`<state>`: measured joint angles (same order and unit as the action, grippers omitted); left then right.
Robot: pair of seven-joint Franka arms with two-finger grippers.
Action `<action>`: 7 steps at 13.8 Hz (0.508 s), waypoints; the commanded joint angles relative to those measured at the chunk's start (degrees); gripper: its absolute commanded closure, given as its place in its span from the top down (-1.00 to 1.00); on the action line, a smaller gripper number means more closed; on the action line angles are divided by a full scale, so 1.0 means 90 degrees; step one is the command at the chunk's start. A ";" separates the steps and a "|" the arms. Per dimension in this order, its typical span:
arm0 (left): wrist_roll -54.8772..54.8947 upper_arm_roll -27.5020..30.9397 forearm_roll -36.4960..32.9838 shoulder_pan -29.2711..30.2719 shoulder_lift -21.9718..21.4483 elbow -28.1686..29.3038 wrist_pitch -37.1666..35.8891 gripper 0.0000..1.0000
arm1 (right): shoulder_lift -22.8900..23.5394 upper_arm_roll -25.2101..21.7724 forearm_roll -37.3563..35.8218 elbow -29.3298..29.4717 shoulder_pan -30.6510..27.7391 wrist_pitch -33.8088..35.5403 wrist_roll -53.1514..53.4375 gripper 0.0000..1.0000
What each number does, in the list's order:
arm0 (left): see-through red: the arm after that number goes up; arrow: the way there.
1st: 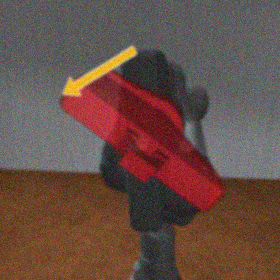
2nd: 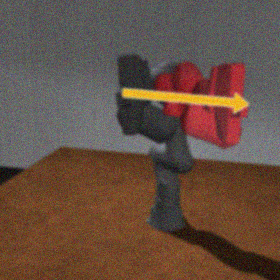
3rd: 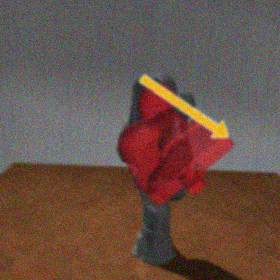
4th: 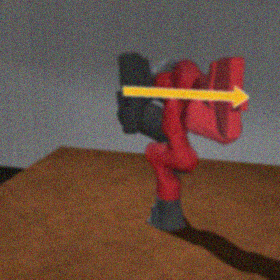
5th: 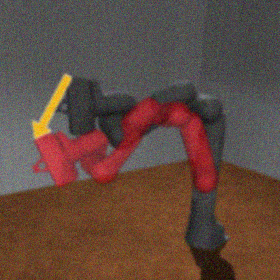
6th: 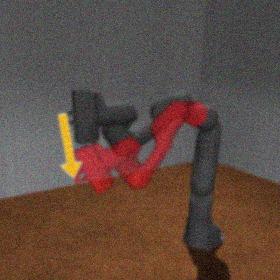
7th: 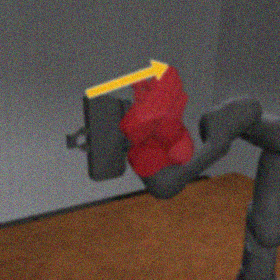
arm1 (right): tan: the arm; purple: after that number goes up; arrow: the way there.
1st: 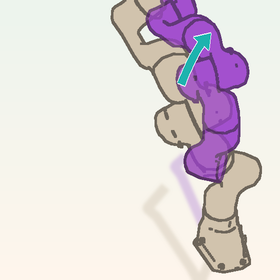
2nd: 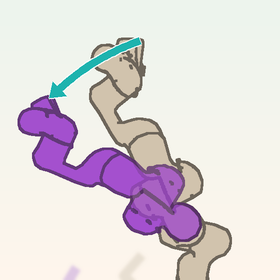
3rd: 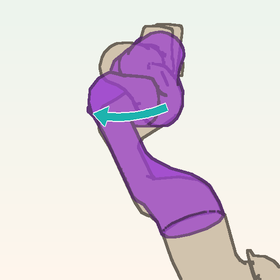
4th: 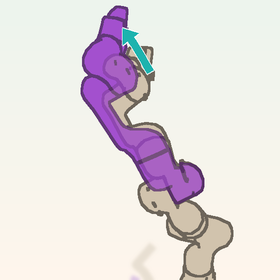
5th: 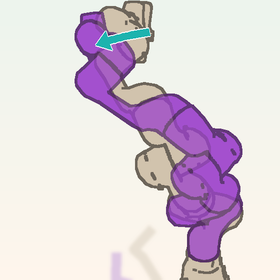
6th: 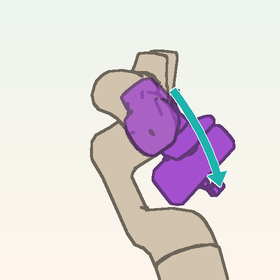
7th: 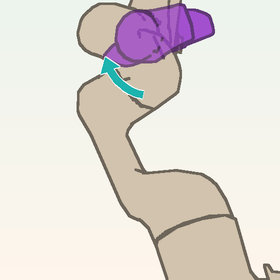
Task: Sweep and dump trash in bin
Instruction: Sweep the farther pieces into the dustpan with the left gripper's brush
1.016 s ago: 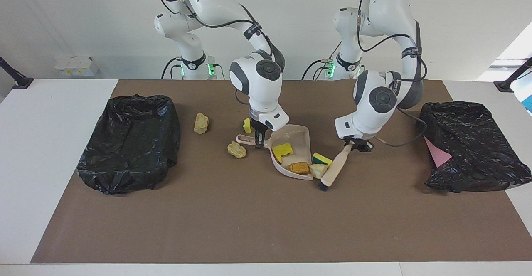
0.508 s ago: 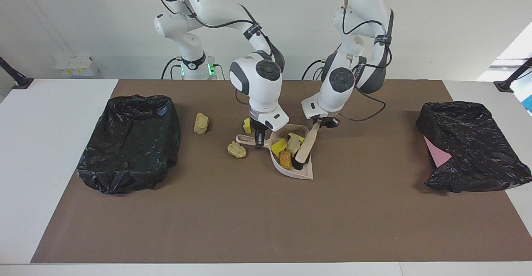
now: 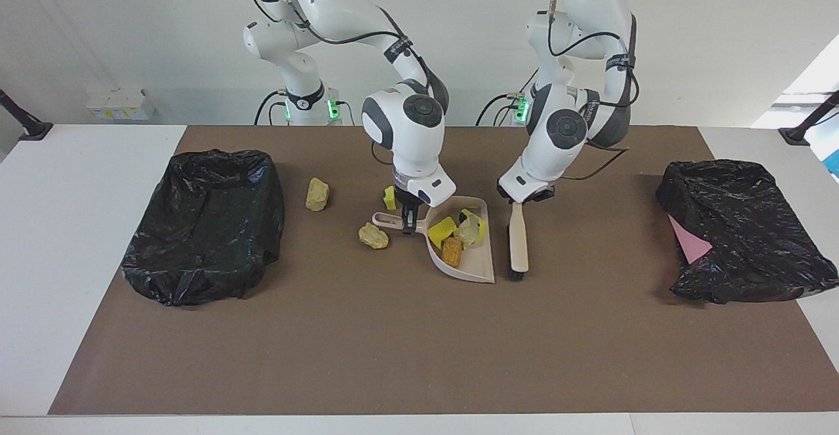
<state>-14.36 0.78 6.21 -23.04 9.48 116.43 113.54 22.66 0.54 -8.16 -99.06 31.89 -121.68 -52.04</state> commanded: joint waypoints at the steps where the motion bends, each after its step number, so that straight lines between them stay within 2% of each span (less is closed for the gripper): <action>1: -0.0474 -0.0018 0.0081 0.0138 -0.0175 0.0091 -0.0174 -1.00 | -0.0095 0.0037 -0.0109 -0.0136 -0.0018 -0.0093 0.0098 -1.00; 5: -0.0406 0.0040 -0.0054 0.0342 -0.0282 0.0226 -0.0486 -1.00 | -0.0134 0.0047 -0.0099 -0.0068 -0.0105 -0.0054 0.0031 -1.00; 7: -0.0503 0.0031 -0.0065 0.0275 -0.0389 0.0490 -0.0011 -1.00 | -0.0377 0.0037 -0.0089 -0.0067 -0.0212 0.0053 0.0001 -1.00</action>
<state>-17.80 1.15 6.04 -20.48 8.83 117.13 110.98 22.07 0.39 -8.16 -98.91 31.63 -121.71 -52.04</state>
